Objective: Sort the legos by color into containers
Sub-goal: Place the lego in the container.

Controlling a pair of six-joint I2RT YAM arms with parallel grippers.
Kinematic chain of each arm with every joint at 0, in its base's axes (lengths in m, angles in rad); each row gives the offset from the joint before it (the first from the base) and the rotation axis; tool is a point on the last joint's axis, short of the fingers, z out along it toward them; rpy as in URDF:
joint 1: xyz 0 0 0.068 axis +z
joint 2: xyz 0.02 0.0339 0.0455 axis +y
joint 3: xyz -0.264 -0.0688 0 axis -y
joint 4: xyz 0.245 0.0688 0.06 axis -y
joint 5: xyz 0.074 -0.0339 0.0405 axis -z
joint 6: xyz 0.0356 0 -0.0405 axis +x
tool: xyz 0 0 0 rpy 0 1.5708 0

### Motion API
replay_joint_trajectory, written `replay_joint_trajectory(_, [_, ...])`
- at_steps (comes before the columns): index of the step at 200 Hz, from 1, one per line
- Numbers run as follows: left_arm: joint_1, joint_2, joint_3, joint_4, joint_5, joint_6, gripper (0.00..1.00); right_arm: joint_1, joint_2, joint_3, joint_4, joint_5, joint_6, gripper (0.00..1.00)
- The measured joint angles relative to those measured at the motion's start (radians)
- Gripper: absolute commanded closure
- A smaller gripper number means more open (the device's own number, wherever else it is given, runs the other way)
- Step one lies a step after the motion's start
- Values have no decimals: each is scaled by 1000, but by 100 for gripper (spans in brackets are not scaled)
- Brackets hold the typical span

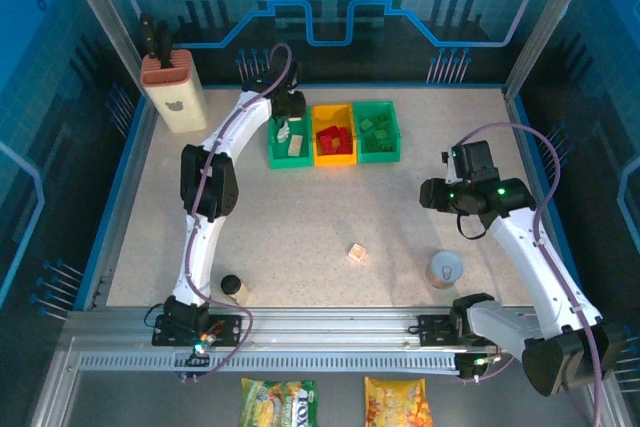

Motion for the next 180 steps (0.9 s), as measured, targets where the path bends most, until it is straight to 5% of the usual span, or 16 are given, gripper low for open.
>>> replay_joint_trajectory(180, [6, 85, -4, 78, 29, -7, 52, 0, 3, 5, -5, -12, 4, 50])
